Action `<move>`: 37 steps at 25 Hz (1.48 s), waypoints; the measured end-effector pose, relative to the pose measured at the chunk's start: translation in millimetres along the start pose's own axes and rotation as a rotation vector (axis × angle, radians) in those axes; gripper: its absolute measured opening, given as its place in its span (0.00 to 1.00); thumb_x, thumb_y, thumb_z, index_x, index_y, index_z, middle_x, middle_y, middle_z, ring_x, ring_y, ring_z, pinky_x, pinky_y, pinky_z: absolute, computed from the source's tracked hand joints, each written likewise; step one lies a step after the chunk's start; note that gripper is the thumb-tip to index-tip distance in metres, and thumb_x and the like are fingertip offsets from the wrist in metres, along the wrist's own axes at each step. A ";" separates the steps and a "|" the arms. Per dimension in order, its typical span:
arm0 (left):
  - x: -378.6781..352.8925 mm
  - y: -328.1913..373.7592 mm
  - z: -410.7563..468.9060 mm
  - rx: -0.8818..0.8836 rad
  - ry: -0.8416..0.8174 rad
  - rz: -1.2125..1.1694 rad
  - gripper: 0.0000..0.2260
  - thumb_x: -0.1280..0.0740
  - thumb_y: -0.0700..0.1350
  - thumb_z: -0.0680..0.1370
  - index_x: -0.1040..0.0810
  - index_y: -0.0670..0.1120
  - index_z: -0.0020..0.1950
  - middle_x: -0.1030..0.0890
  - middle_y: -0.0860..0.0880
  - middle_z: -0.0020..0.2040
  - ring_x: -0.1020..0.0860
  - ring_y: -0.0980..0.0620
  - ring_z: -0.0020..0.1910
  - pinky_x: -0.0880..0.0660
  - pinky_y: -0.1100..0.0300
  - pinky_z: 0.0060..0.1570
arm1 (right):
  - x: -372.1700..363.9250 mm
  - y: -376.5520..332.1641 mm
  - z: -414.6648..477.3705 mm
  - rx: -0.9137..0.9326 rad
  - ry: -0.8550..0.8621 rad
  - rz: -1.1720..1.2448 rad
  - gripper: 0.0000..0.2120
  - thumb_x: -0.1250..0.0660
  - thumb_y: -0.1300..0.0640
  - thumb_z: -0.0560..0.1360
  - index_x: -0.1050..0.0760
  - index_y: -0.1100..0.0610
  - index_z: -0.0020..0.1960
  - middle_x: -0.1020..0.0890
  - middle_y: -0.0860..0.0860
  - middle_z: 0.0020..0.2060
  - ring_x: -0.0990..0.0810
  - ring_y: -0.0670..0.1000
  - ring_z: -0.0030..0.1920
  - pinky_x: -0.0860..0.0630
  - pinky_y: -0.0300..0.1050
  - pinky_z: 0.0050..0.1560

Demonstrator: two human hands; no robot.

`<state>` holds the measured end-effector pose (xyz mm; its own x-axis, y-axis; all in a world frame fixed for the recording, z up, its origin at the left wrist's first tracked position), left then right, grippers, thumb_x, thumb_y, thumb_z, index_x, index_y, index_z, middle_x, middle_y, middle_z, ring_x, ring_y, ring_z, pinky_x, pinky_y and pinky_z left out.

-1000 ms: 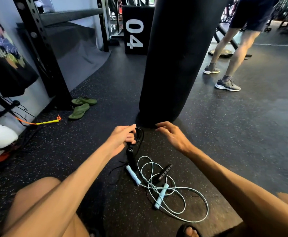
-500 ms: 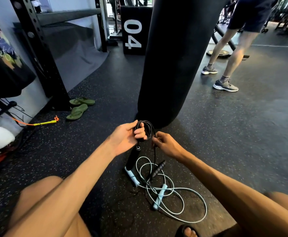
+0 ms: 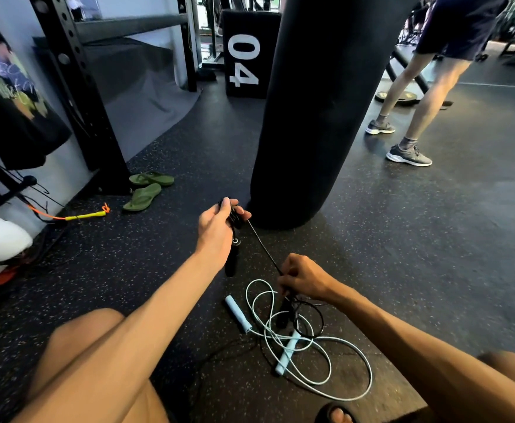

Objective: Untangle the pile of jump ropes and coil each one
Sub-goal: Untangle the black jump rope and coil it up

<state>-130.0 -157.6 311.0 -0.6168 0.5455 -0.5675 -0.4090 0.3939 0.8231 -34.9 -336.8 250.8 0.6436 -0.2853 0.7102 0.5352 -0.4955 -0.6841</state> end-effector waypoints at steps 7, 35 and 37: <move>1.5 9.3 3.2 -0.177 -0.027 0.234 0.09 0.40 0.41 0.83 0.23 0.38 0.49 0.18 0.45 0.35 0.17 0.45 0.40 0.22 0.53 0.53 | -2.1 1.1 -2.6 0.038 -0.003 -0.069 0.10 0.28 0.60 0.74 0.29 0.54 0.39 0.15 0.52 0.34 0.16 0.48 0.35 0.20 0.48 0.39; -27.5 10.6 -29.2 0.245 -0.644 0.644 0.20 0.40 0.50 0.82 0.32 0.44 0.31 0.42 0.50 0.23 0.41 0.52 0.22 0.36 0.62 0.26 | 95.8 -81.4 -25.1 0.332 0.431 -0.651 0.05 0.37 0.58 0.79 0.25 0.51 0.54 0.16 0.49 0.44 0.19 0.52 0.43 0.35 0.43 0.40; -30.4 17.8 -30.1 0.350 -0.624 0.378 0.20 0.39 0.49 0.81 0.34 0.45 0.31 0.44 0.52 0.22 0.45 0.55 0.21 0.38 0.62 0.26 | 92.3 -78.9 -18.2 0.355 0.322 -0.304 0.03 0.36 0.57 0.80 0.24 0.51 0.49 0.17 0.49 0.40 0.21 0.48 0.38 0.30 0.44 0.40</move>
<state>-138.8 -189.4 343.5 -0.1403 0.9596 -0.2437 0.0500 0.2527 0.9662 -27.6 -339.0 373.3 0.2621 -0.4359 0.8609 0.8572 -0.3045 -0.4152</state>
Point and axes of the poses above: each hand's wrist, its own z-axis towards the middle knuckle, its own x-axis out of the back of the hand, y = z × x, the point moved 2 cm from there along z, towards the middle knuckle
